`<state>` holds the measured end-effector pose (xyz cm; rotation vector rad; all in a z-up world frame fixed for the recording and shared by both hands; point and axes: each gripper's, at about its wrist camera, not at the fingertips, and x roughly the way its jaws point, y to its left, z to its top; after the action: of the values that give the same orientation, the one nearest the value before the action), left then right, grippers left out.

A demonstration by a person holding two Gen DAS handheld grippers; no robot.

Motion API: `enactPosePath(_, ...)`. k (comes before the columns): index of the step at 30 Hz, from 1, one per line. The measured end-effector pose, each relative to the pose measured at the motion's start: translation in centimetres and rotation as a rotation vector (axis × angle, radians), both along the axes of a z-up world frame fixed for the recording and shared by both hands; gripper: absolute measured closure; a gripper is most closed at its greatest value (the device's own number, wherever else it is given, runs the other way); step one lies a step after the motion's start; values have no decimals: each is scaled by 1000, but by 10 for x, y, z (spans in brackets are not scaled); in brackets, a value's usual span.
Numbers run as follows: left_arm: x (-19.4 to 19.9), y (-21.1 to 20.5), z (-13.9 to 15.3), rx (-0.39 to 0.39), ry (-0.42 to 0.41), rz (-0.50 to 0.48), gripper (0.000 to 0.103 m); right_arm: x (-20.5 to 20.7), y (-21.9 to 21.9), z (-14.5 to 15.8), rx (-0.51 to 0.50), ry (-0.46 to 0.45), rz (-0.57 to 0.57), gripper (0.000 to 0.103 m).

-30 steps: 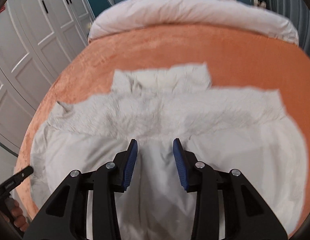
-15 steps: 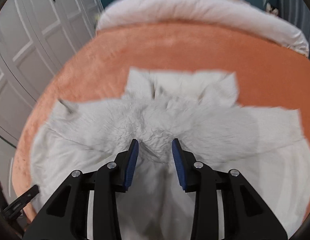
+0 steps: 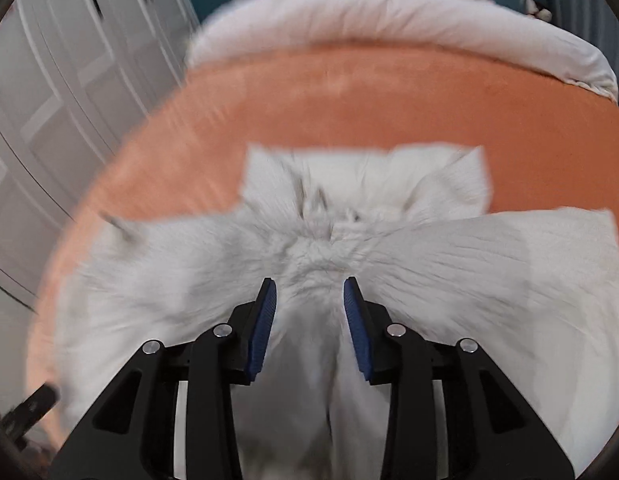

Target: Fold large clothes

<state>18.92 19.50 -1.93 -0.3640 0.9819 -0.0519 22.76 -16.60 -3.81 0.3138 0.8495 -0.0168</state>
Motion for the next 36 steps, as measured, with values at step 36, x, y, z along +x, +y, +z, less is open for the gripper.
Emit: enactPosePath(36, -42, 39, -55, -98, 116, 90, 6, -6, 28, -47, -124, 43, 45, 71)
